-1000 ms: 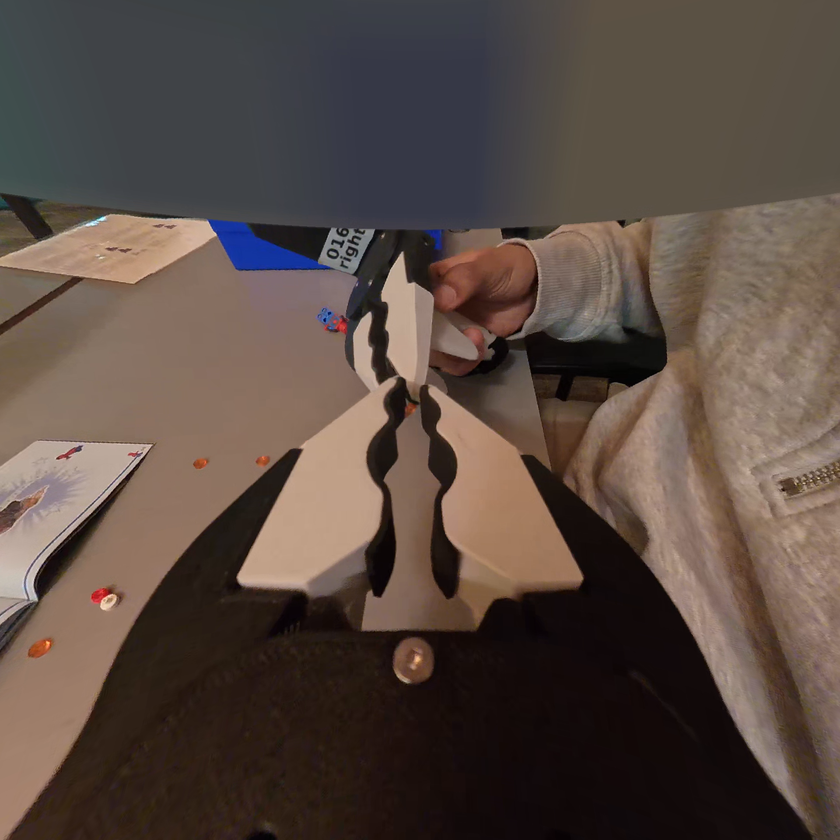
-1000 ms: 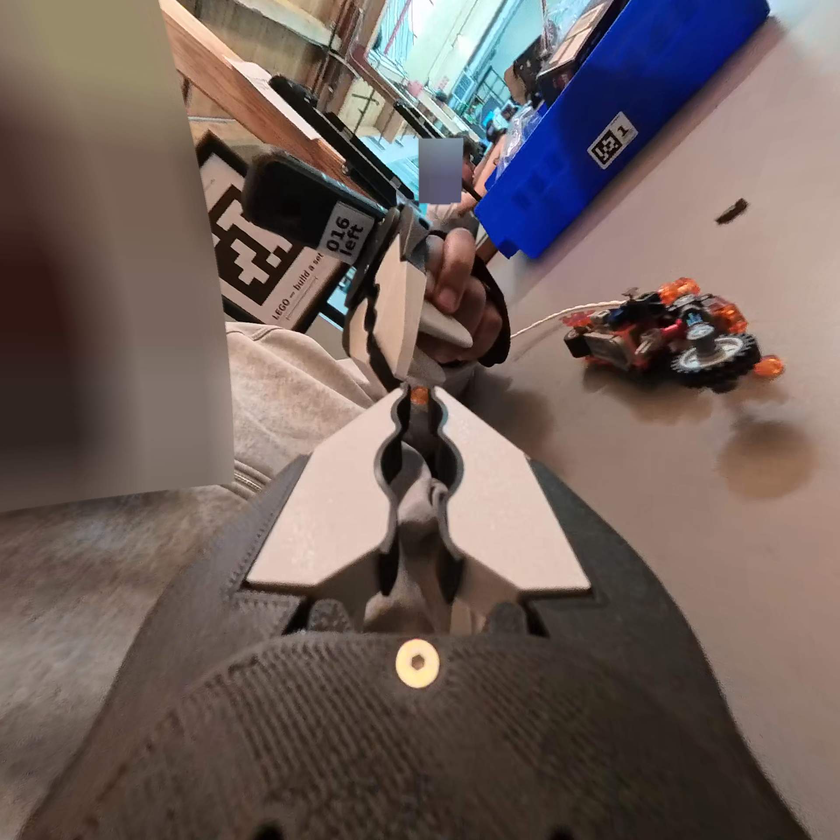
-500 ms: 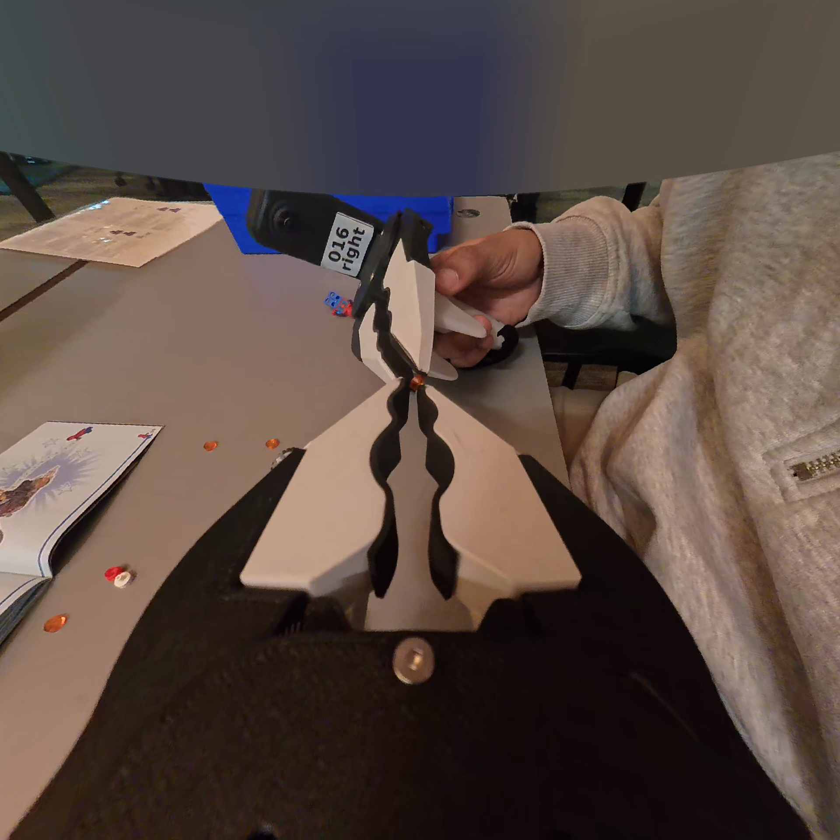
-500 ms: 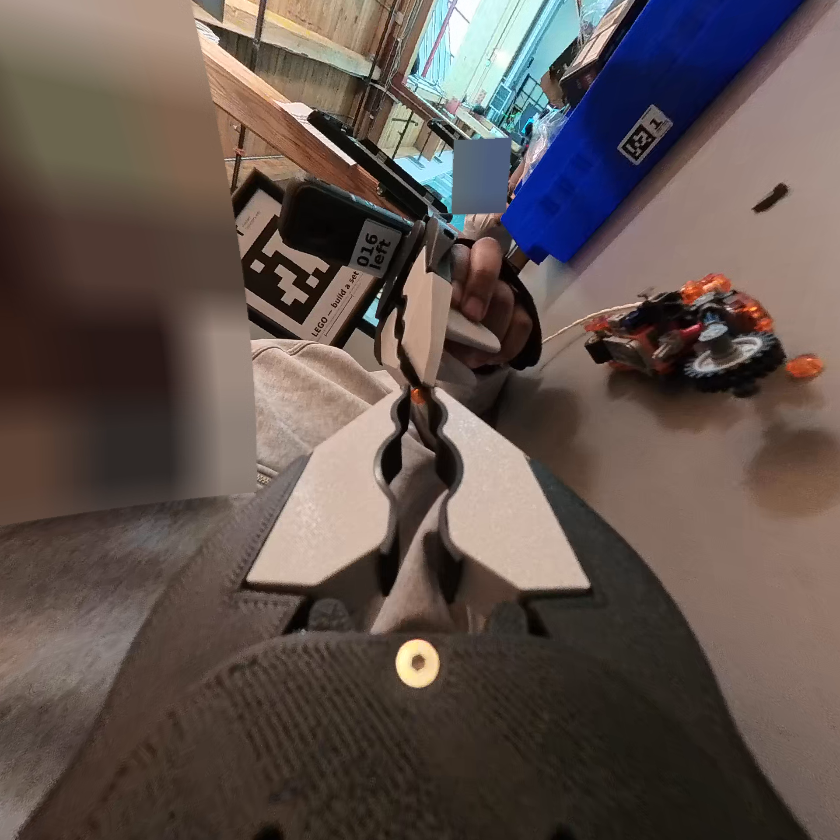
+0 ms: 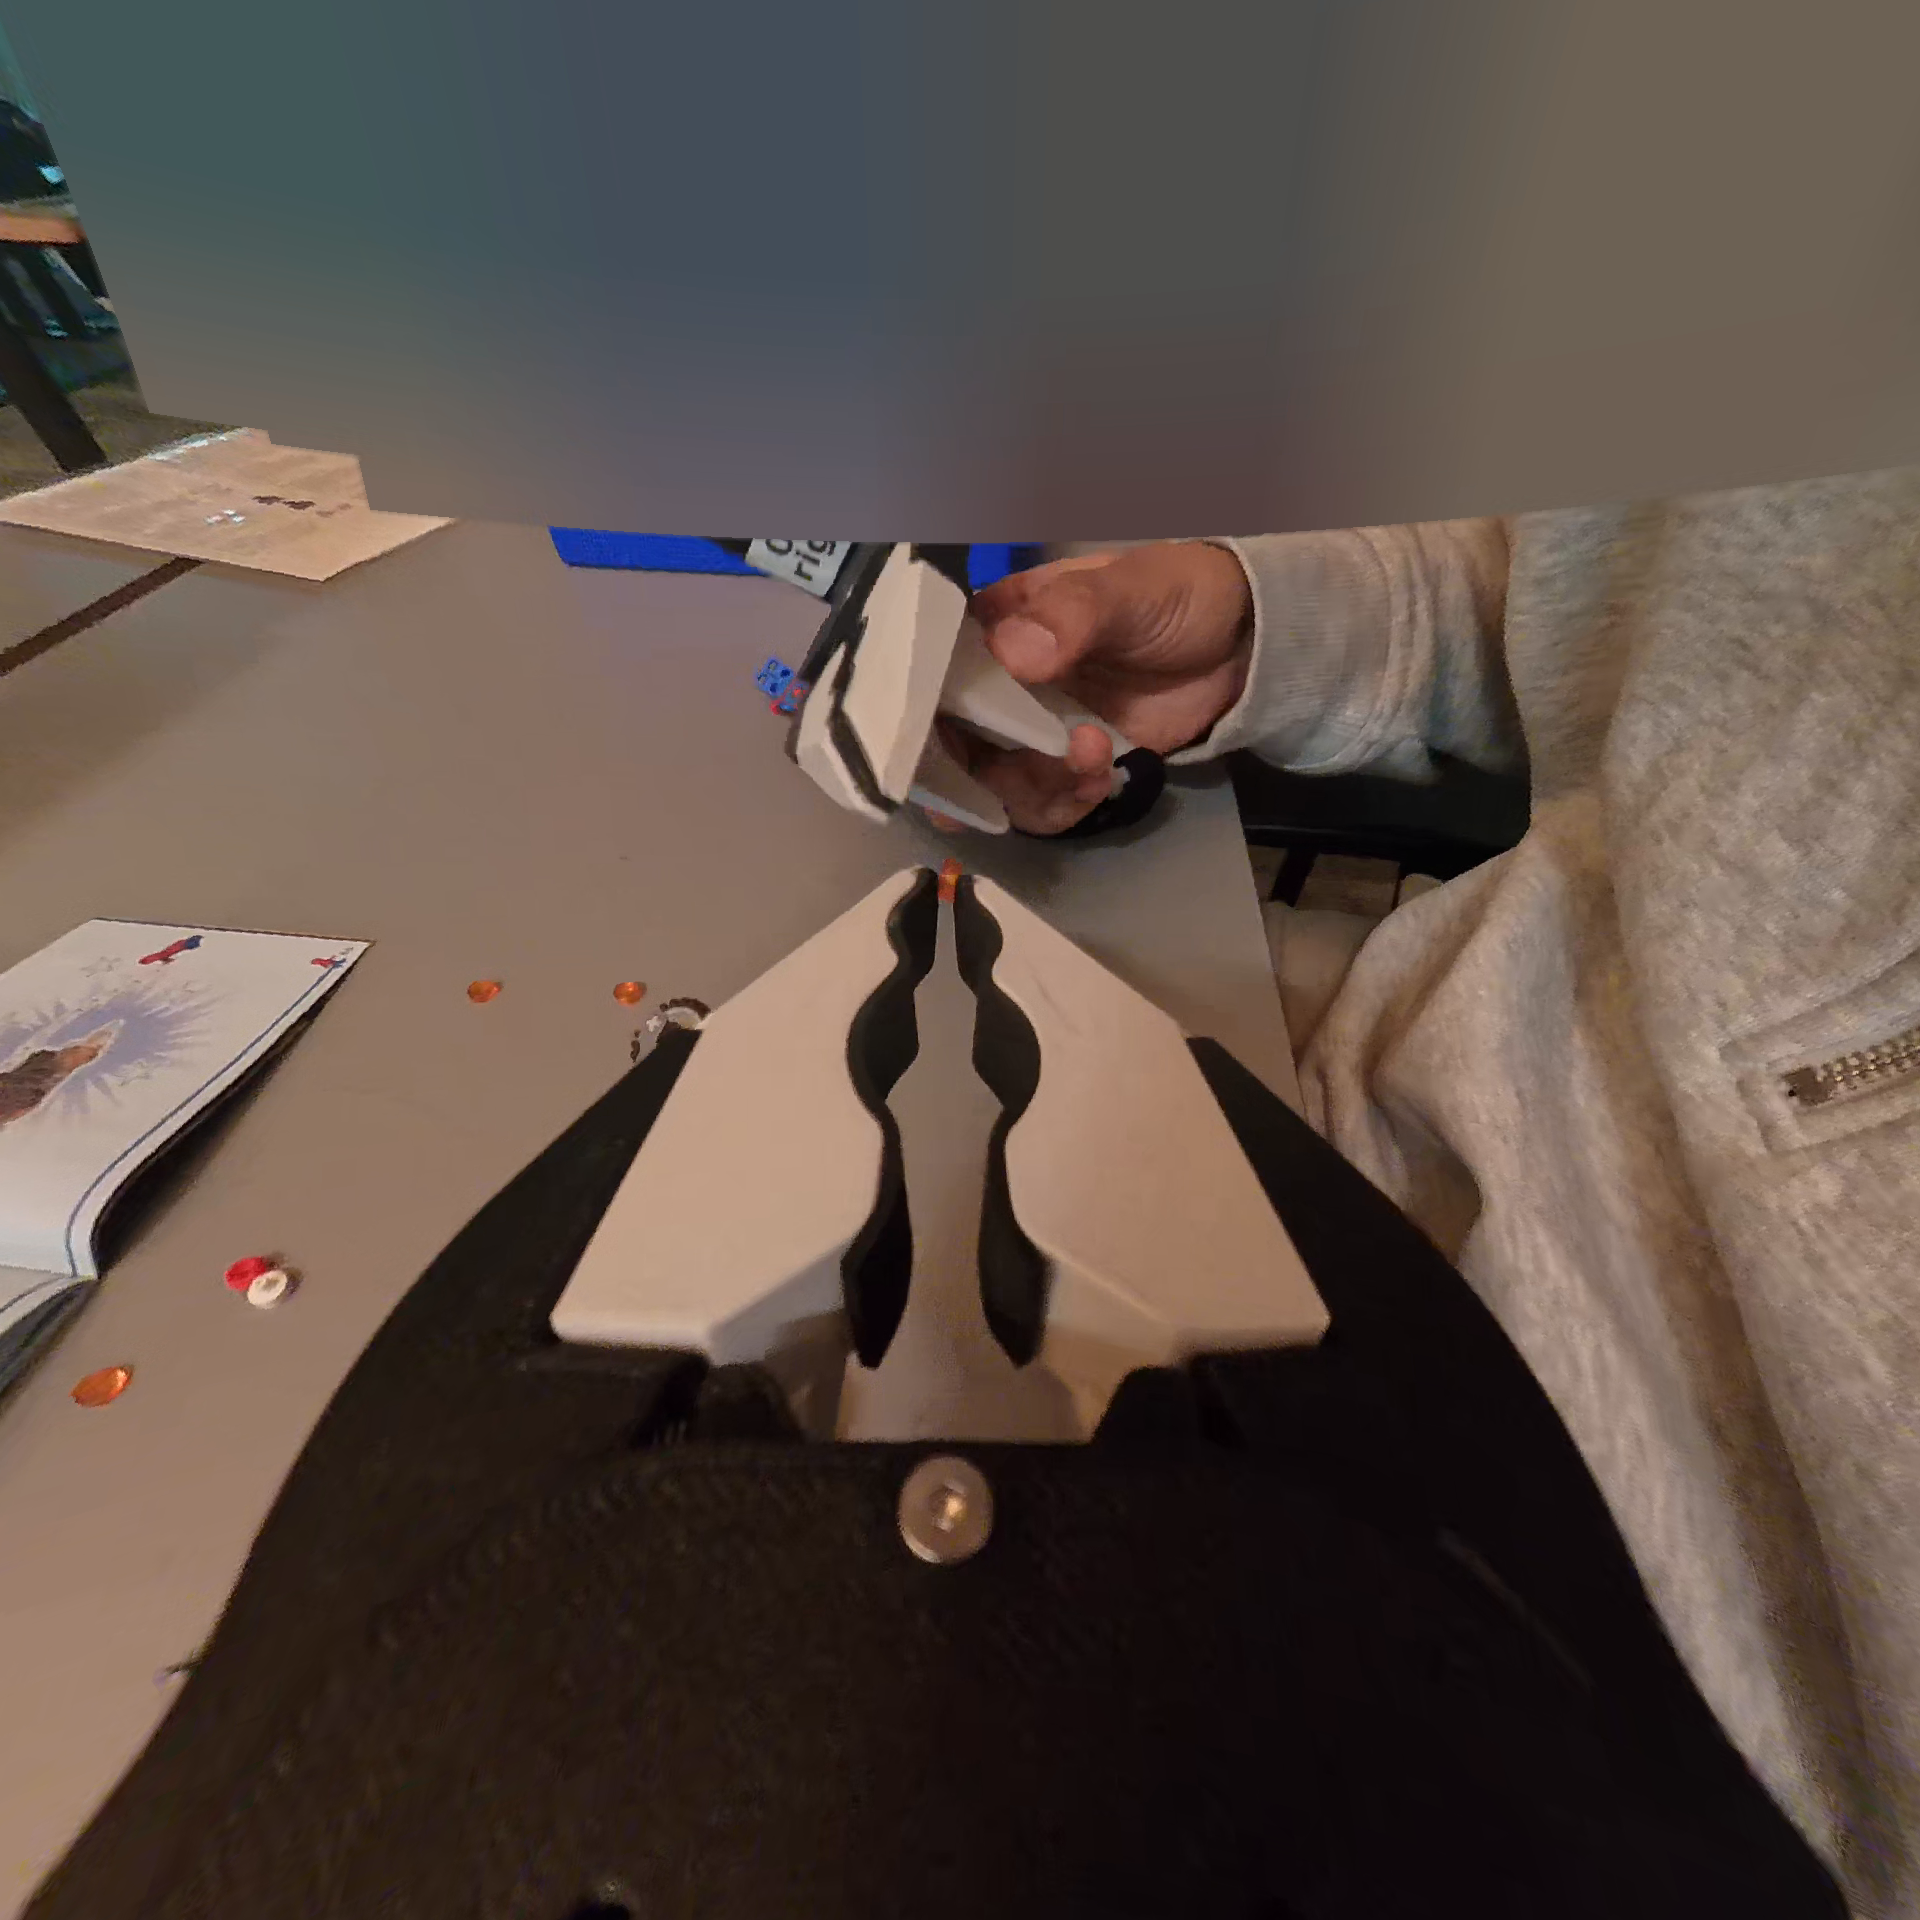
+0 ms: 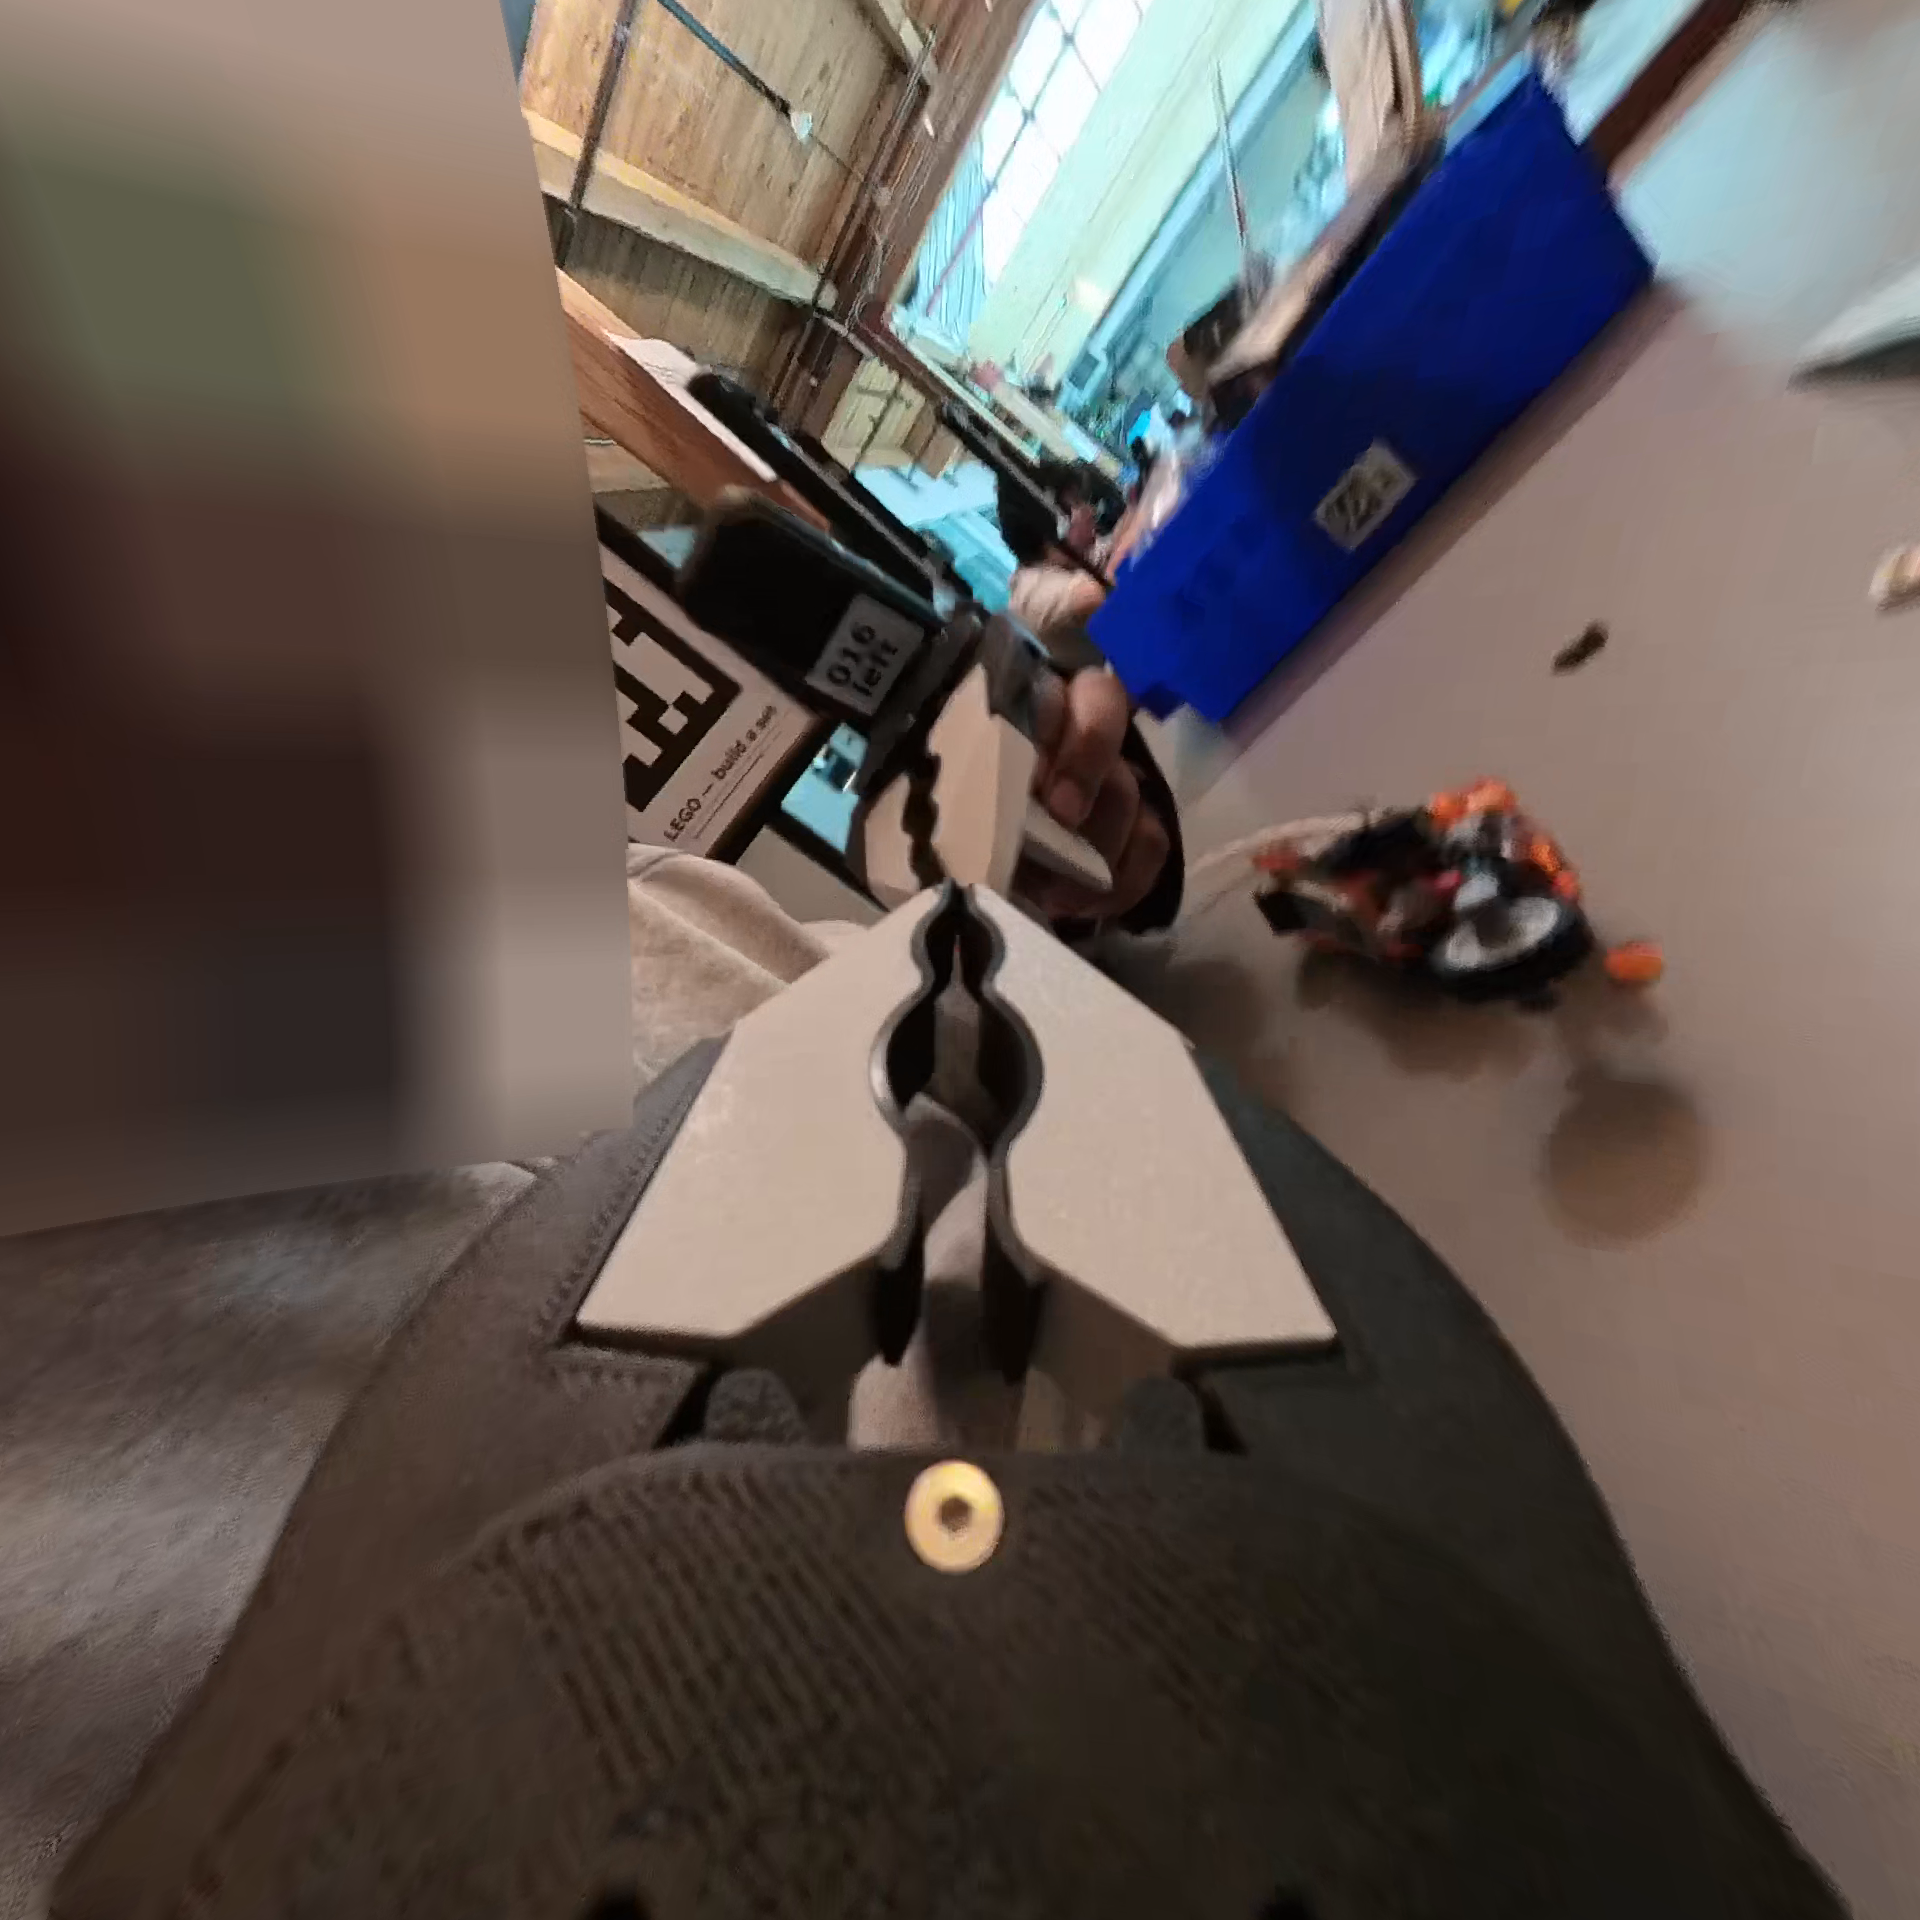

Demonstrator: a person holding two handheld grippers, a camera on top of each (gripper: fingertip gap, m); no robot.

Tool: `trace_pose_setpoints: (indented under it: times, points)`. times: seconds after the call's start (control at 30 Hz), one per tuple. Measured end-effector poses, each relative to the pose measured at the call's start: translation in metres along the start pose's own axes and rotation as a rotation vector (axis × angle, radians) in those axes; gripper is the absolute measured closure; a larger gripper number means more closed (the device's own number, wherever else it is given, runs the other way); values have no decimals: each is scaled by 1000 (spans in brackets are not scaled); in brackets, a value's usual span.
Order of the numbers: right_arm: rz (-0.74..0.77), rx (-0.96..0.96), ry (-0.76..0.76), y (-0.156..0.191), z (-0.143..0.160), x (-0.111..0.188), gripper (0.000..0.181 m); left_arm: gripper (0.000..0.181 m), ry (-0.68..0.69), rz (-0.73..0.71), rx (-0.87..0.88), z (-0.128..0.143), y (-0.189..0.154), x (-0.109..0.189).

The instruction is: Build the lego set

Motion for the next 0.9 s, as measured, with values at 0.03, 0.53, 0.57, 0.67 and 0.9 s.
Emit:
trace_pose_setpoints:
  times: [0.03,0.53,0.57,0.67,0.9]
  points:
    - [-37,41,-28,6,-4,2,153,180,-7,3,18,1,2,1]
    - [660,868,92,18,-10,8,24,181,-60,-7,223,15,24,6]
    - [779,964,34,21,-10,9,24,181,-69,-7,233,15,26,7]
    - [979,1168,45,27,0,5,31,181,-97,-12,263,17,29,11]
    - [908,1070,129,30,8,-7,67,181,-126,-27,300,18,33,14]
Point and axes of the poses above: each gripper's, where its closed fingertips meet, x back along the fingers, z out of its underside, y = z × x across the jaws, the point moved 10 cm from there along x, back along the fingers, and after that the axes turned 4 degrees about y, right-handed, at the moved point
